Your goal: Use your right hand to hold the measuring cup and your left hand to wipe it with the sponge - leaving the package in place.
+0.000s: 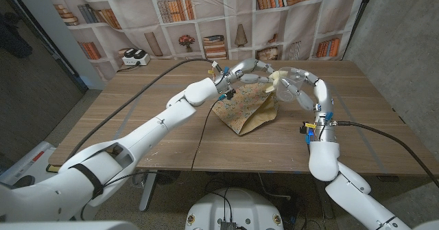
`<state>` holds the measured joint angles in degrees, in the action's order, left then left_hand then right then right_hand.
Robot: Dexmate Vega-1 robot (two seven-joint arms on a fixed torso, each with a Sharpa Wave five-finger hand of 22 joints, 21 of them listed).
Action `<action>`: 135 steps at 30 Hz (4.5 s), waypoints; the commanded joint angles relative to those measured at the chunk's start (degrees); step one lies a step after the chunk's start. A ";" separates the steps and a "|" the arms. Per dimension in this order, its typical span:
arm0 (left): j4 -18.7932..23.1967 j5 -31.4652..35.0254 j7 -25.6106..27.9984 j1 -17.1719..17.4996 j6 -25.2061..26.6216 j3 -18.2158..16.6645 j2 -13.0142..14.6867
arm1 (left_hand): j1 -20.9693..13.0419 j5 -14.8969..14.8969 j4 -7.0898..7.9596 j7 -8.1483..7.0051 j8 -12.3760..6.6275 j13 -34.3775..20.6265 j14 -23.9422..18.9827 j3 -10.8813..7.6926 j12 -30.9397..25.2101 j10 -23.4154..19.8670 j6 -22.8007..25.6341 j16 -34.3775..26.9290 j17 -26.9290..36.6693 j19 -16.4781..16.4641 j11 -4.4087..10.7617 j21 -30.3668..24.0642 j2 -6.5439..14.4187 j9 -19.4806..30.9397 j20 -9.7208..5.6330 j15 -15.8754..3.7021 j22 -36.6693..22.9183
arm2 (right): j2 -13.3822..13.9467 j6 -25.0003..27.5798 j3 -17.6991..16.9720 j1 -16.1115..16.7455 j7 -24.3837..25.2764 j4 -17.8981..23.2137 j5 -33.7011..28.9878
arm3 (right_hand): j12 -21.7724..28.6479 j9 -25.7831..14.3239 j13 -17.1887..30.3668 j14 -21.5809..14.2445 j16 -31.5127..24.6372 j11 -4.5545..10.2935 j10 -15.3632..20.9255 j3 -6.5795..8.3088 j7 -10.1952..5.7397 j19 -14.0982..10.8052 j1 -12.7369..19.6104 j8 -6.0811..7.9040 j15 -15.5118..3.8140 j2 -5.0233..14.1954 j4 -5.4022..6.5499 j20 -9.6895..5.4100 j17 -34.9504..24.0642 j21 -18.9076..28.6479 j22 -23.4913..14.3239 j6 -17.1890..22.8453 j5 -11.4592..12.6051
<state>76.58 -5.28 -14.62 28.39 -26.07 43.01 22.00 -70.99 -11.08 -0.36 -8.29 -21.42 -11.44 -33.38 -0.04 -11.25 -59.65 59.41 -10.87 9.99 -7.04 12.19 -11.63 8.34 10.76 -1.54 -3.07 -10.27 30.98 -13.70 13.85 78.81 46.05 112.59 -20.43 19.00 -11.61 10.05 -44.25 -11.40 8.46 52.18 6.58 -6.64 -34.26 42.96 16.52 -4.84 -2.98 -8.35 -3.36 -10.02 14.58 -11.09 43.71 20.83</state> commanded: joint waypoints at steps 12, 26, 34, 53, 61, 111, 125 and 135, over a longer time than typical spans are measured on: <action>-1.81 -1.31 -0.81 -0.74 -0.77 0.42 -1.47 | -0.13 -0.40 0.72 0.87 -0.12 -0.17 -0.49 -0.32 -0.05 -0.67 1.65 -0.28 0.24 -0.45 -0.01 -0.21 0.79 0.06 -0.25 -7.29 -0.10 | -1.80 -2.05 1.02 -1.38 -1.19 -2.65 0.53 | -0.28 -0.20 0.26 -1.49 0.22 0.49 2.37 1.31 0.00 -0.77 6.02 -0.02 -7.47 5.78 0.45 -4.82 -0.01 -0.11 -0.22 1.79 -0.76; -1.32 -1.49 -0.53 -1.18 -2.96 0.02 -2.32 | -0.15 -0.36 0.96 0.83 0.01 -0.16 -0.54 -0.51 0.00 -0.93 1.76 -0.19 0.23 -0.47 0.01 -0.18 0.68 0.02 -0.34 -7.40 -0.10 | -2.10 -0.95 1.63 -0.82 0.65 -3.22 -0.64 | -0.63 -0.15 0.23 -3.01 0.30 0.35 4.15 2.31 0.06 -1.79 9.55 -0.25 -7.46 6.30 -0.50 -5.84 0.01 0.06 -0.31 3.80 -1.53; -1.57 -2.50 -1.29 -0.39 -1.44 0.32 -2.20 | -0.17 -0.35 1.08 0.81 0.08 -0.16 -0.50 -0.61 0.04 -0.99 1.78 -0.14 0.22 -0.49 0.00 -0.17 0.64 0.01 -0.33 -7.34 -0.10 | -2.38 -2.15 1.76 -1.87 2.43 -3.37 -1.87 | -0.77 -0.15 0.23 -3.46 0.31 0.53 4.74 2.49 0.05 -2.09 9.98 -0.38 -7.56 6.74 -0.28 -5.81 -0.04 0.13 -0.36 4.38 -1.91; -3.31 -4.45 -2.74 0.25 0.37 0.98 -2.74 | -0.37 -0.29 1.35 0.75 0.27 -0.17 -0.47 -0.98 0.17 -0.95 1.94 -0.07 0.22 -0.43 -0.04 -0.12 0.51 0.01 -0.19 -7.02 -0.10 | -3.55 -4.44 1.26 -5.35 4.96 -4.44 -3.55 | -1.38 -0.15 0.22 -4.24 0.56 1.07 5.86 3.71 -0.21 -2.31 13.06 -1.03 -7.89 8.01 -0.79 -6.16 -0.02 0.09 -0.50 5.40 -2.76; -4.35 -4.64 -2.99 -0.15 -0.28 1.15 -3.38 | -0.41 -0.27 1.43 0.90 0.34 -0.18 -0.51 -1.08 0.16 -1.03 1.94 -0.08 0.22 -0.40 -0.05 -0.10 0.48 0.01 -0.15 -7.03 -0.10 | -3.66 -4.51 1.10 -5.20 4.84 -4.60 -3.30 | -1.61 -0.14 0.23 -4.35 0.62 0.96 6.01 3.78 -0.18 -2.36 13.43 -1.23 -7.63 8.03 -0.66 -6.15 -0.02 0.09 -0.52 5.62 -3.06; -4.84 -5.34 -2.85 -0.93 -0.76 0.71 -4.05 | -0.57 -0.15 2.03 1.13 0.62 -0.34 -0.53 -1.59 0.12 -1.29 2.31 -0.04 0.19 -0.43 -0.05 -0.09 0.03 0.05 -0.36 -7.19 -0.10 | -4.81 -5.65 2.31 -6.47 7.37 -7.66 -3.21 | -2.67 -0.21 0.26 -4.98 0.77 0.86 7.33 4.09 -0.42 -2.60 14.82 -2.19 -7.68 8.38 0.00 -6.64 -0.05 0.06 -0.64 7.03 -4.71; -5.36 -6.21 -3.67 -0.62 -0.47 0.83 -4.11 | -0.59 -0.12 2.22 1.04 0.73 -0.29 -0.58 -1.71 0.23 -1.12 2.36 -0.06 0.19 -0.43 -0.06 -0.08 -0.08 0.06 -0.30 -7.12 -0.10 | -4.85 -5.01 2.01 -6.61 8.19 -6.87 -4.48 | -2.99 -0.24 0.28 -5.02 0.81 1.05 7.51 4.03 -0.39 -2.63 14.91 -2.49 -7.67 8.34 0.17 -6.59 -0.05 0.04 -0.66 7.18 -5.10; -2.77 -5.70 -2.89 -0.16 0.26 0.10 -2.67 | -0.63 -0.12 2.31 1.03 0.79 -0.32 -0.54 -1.80 0.20 -1.14 2.39 -0.04 0.19 -0.42 -0.06 -0.08 -0.10 0.07 -0.29 -7.21 -0.10 | -4.94 -4.05 2.70 -6.98 8.56 -6.13 -6.09 | -3.19 -0.27 0.29 -5.05 0.83 0.89 7.62 3.97 -0.42 -2.61 14.90 -2.70 -7.64 8.33 0.31 -6.63 -0.05 0.01 -0.67 7.19 -5.34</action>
<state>71.63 -11.21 -18.04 27.83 -26.54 43.75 18.18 -71.54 -10.79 0.33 -7.97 -20.58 -11.62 -33.36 -0.76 -10.67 -60.60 60.31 -10.87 9.99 -7.35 12.11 -11.63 8.37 10.54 -1.83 -3.05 -10.26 26.08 -18.72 16.02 72.19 54.10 105.73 -24.97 15.87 -11.61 10.03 -48.54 -10.58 9.36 59.00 9.90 -6.96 -36.30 46.61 14.02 -6.02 -6.63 -9.14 -3.38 -10.02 14.56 -11.60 50.56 15.52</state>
